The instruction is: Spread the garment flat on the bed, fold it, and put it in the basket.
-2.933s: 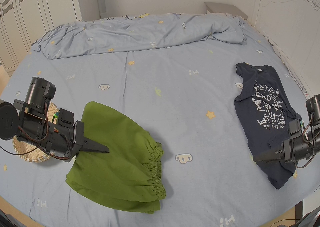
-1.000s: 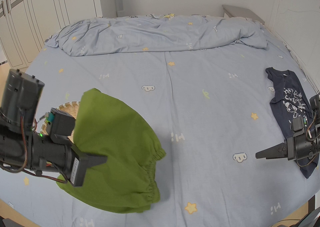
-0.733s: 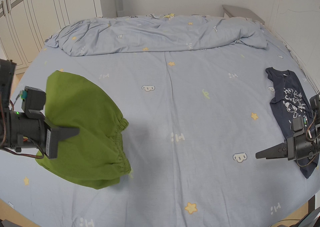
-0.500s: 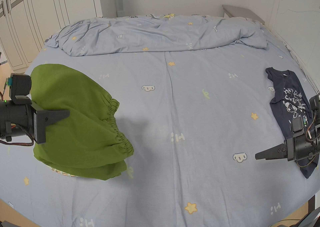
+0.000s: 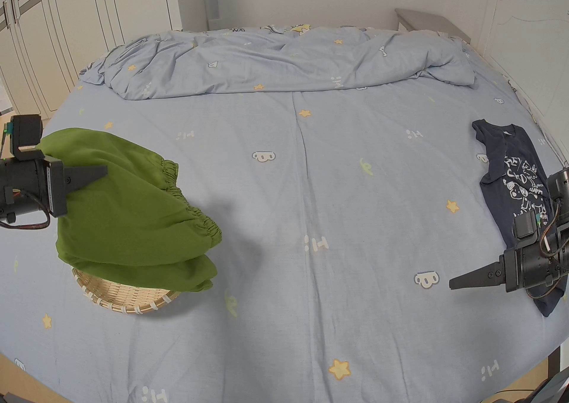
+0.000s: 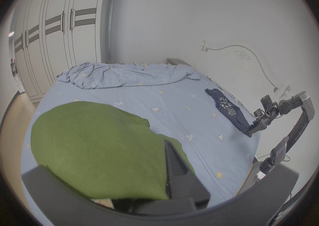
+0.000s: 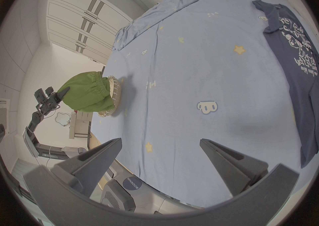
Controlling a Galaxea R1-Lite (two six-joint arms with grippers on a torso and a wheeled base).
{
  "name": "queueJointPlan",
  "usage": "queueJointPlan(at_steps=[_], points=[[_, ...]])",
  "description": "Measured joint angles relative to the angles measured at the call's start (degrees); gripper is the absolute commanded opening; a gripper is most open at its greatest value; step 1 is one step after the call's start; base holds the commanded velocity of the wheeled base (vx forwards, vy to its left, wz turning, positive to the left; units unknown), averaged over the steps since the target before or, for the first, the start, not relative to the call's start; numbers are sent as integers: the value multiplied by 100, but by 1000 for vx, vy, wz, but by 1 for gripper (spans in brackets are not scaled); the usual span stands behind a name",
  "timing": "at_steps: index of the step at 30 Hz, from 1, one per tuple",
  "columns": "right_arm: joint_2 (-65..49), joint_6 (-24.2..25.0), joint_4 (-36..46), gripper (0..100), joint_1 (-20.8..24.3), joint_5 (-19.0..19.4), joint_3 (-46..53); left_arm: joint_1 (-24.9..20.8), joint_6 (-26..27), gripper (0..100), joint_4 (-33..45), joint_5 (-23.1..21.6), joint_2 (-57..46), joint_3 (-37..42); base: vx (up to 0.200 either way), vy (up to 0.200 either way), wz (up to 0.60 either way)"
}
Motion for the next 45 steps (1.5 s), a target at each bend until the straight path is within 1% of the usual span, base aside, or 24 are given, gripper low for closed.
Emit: queueJointPlan(at_steps=[3,4,9,12,15,18,22,28,35,41,45], points=[[-18,0,-4,100,22,-10,0,208,-149,0,-171,-343,122,-33,0,0,0],[-28,0,-4,100,29,-11,0,252,-206,0,-266,-384,155,-50,0,0,0],[-83,0,-1,100,33,-16,0,383,-423,0,-669,-435,260,-61,0,0,0],[-101,0,-4,100,33,-13,-2,472,-533,0,-1100,-466,315,-17,0,0,0],[-113,0,-1,100,30,-16,-4,635,-596,0,-1526,-490,417,59,0,0,0],[-121,1,-1,100,30,-11,-4,814,-708,0,-1790,-536,653,155,0,0,0],[-123,1,-1,100,44,-13,-2,1040,-886,0,-1872,-561,937,328,0,0,0],[-146,33,11,100,171,-13,13,1462,-1163,0,-1899,-569,1243,819,0,0,0],[-243,140,24,100,350,-21,22,1807,-1218,0,-1869,-562,1449,1506,0,0,0],[-311,190,24,100,419,-22,30,1997,-1204,0,-1673,-525,2009,1637,0,0,0],[-339,204,24,100,440,-22,30,2038,-1185,0,-1204,-382,2517,1467,0,0,0]])
